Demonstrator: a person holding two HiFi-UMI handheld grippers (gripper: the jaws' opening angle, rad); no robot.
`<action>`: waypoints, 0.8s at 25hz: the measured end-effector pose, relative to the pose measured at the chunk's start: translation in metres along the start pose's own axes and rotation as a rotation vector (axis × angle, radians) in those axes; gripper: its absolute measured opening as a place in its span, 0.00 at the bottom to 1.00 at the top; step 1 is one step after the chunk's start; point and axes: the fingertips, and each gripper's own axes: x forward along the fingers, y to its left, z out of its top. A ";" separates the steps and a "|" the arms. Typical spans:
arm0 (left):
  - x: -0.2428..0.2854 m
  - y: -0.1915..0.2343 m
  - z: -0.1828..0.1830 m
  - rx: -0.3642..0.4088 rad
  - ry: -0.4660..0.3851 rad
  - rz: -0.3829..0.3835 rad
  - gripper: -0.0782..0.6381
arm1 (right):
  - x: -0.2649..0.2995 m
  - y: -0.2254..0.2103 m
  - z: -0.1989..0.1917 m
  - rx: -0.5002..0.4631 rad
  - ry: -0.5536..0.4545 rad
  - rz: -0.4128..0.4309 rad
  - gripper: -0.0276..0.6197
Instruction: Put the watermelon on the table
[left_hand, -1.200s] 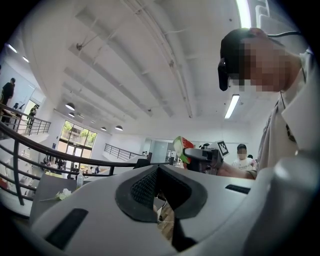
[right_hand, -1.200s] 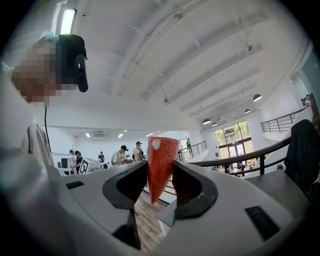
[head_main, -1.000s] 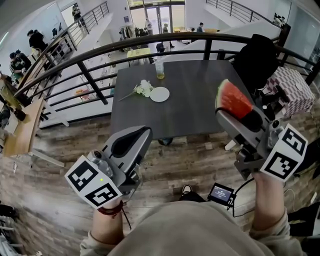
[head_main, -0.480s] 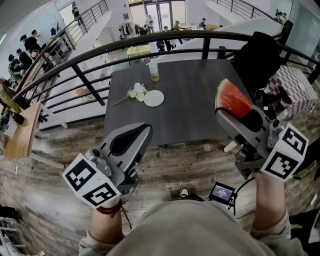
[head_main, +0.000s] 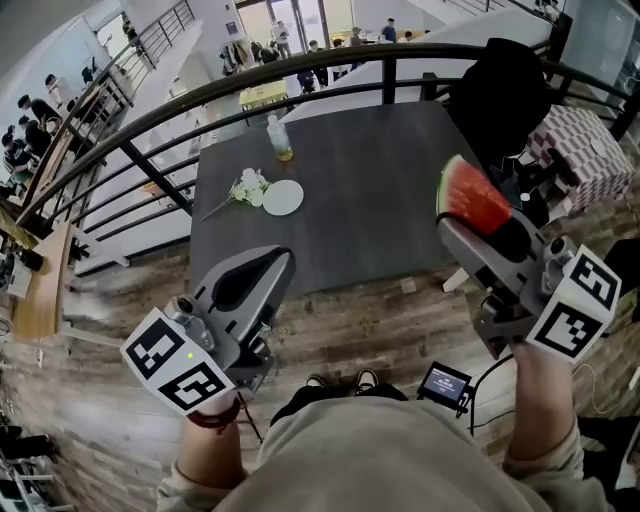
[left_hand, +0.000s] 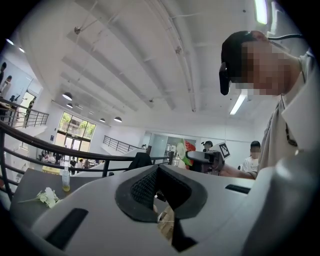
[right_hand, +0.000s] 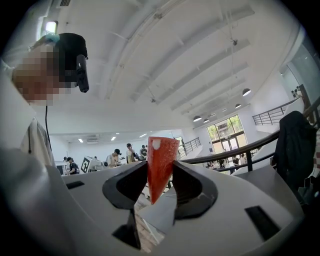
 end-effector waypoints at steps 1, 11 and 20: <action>0.002 0.001 -0.001 -0.004 0.001 -0.001 0.11 | -0.001 -0.003 -0.004 0.005 0.005 -0.004 0.30; 0.034 0.029 0.003 0.001 0.002 -0.046 0.11 | 0.011 -0.032 0.001 0.002 -0.011 -0.052 0.30; 0.065 0.055 0.025 0.035 -0.003 -0.114 0.11 | 0.031 -0.053 0.023 -0.023 -0.048 -0.097 0.30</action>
